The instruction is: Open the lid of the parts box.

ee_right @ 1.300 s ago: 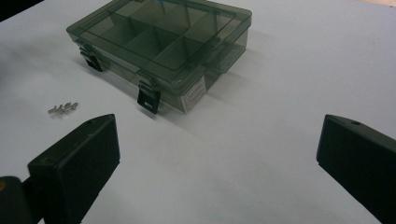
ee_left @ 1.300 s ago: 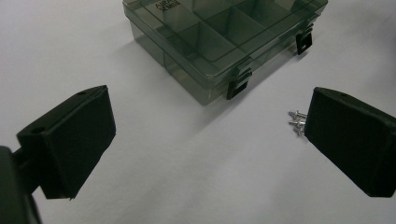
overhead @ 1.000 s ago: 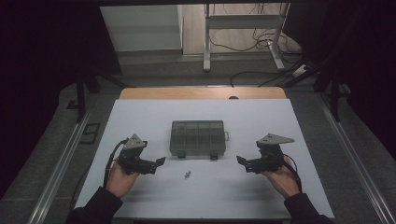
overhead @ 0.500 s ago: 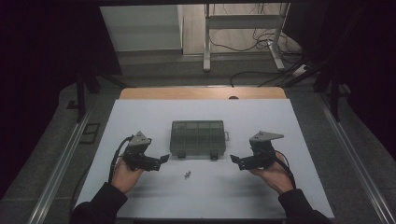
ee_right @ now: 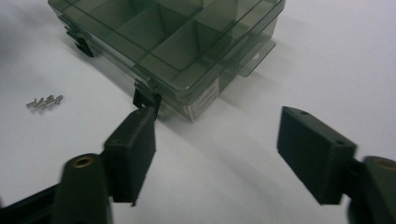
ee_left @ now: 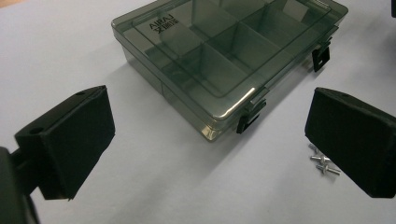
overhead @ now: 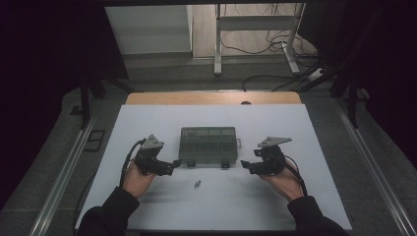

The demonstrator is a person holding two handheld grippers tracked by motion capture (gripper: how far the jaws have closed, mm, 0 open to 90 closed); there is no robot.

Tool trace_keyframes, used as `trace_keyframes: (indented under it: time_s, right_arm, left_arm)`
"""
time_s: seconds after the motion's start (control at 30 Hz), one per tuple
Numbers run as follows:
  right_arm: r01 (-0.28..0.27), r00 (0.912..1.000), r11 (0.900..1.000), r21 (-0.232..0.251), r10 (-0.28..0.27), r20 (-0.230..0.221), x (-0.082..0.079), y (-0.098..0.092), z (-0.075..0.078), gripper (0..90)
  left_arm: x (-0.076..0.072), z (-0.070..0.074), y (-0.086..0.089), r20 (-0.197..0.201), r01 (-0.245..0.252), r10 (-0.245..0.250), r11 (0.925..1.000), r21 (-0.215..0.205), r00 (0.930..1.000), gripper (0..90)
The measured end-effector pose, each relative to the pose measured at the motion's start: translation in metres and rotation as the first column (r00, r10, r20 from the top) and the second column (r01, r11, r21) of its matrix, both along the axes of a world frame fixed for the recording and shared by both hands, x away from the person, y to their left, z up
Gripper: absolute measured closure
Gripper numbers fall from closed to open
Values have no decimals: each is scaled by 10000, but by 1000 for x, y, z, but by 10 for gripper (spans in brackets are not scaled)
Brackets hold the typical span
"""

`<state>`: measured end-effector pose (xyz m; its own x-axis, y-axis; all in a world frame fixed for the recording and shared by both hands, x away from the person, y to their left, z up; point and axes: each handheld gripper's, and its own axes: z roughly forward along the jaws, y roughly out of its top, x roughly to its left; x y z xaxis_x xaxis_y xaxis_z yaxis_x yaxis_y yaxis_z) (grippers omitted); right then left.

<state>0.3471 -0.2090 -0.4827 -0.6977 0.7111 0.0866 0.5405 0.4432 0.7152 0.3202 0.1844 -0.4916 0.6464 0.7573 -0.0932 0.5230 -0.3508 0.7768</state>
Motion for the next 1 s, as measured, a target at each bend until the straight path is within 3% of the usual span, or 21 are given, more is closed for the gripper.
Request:
trace_keyframes:
  time_s: [0.1, 0.13, 0.2, 0.33, 0.6, 0.77, 1.0]
  right_arm:
    - [-81, 9998, 10000, -38, 81, -167, 0, 0, 0, 384]
    - [-121, 9995, 9999, -64, 119, -292, 1, -1, -1, 454]
    - [-143, 9992, 9999, -78, 140, -373, 1, -1, -1, 486]
    - [-372, 9976, 9992, -132, 363, -597, 3, 1, -4, 654]
    - [-651, 9931, 9978, -98, 638, -987, 7, 4, -9, 849]
    - [-767, 9921, 9970, -121, 751, -1009, 8, 8, -10, 889]
    - [-938, 9890, 9938, -598, 861, -1205, 12, 19, -17, 889]
  left_arm:
    - [2, 0, -1, 29, 23, -23, 10000, 14, 10000, 23]
    - [3, -1, -2, 32, 38, -39, 10000, 61, 10000, 23]
    - [4, -1, -3, 41, 47, -47, 9999, 89, 10000, 23]
    - [7, -2, -4, 123, 46, -48, 9998, 205, 9999, 24]
    - [12, -4, -7, 264, 39, -48, 9994, 330, 9996, 23]
    - [13, -4, -7, 311, 29, -40, 9994, 348, 9995, 23]
    - [14, -5, -9, 394, 15, -31, 9992, 400, 9992, 23]
